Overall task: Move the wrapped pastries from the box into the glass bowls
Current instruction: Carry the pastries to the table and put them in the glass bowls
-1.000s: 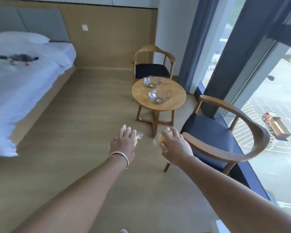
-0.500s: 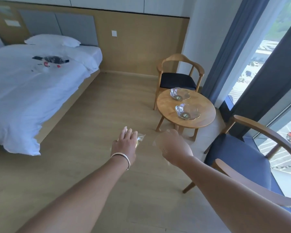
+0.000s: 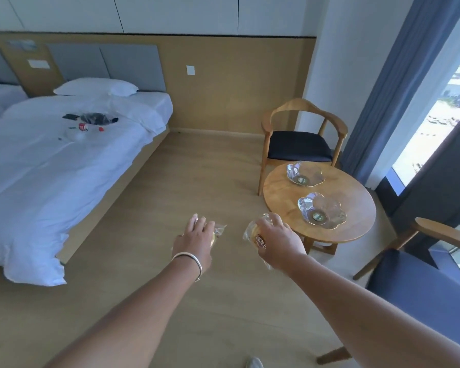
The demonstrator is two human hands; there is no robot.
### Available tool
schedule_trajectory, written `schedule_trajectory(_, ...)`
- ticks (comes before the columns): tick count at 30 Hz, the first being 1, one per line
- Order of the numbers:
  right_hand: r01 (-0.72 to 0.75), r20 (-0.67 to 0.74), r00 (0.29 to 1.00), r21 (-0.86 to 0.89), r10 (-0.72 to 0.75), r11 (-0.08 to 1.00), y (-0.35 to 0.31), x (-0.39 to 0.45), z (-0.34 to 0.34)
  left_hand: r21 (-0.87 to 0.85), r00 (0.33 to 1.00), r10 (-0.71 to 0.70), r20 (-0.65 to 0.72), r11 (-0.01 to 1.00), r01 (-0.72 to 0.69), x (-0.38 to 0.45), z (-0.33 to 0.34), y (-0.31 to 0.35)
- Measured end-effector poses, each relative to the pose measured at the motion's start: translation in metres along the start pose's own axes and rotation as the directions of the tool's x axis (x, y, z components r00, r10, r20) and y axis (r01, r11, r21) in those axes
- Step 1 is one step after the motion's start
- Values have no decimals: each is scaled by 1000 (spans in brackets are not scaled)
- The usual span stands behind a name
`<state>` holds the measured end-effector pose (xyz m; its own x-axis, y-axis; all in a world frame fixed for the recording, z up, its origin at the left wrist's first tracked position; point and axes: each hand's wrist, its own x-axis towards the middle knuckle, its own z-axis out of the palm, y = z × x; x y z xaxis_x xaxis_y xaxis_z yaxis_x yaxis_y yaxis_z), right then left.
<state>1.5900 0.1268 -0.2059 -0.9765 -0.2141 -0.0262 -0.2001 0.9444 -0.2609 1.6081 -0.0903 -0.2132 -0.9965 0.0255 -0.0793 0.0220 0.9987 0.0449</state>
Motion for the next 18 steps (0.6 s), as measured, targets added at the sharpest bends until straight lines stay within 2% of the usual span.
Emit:
schedule_trajectory(11, 6, 43, 999, 20, -7, 1000, 46, 186, -21, -13, 999, -8, 46, 1000, 9, 179, -26, 4)
schedule_trajectory(18, -30, 63, 998, -8, 30, 1000, 51, 307, -6, -14, 997, 26, 67, 1000, -25, 306, -18, -27)
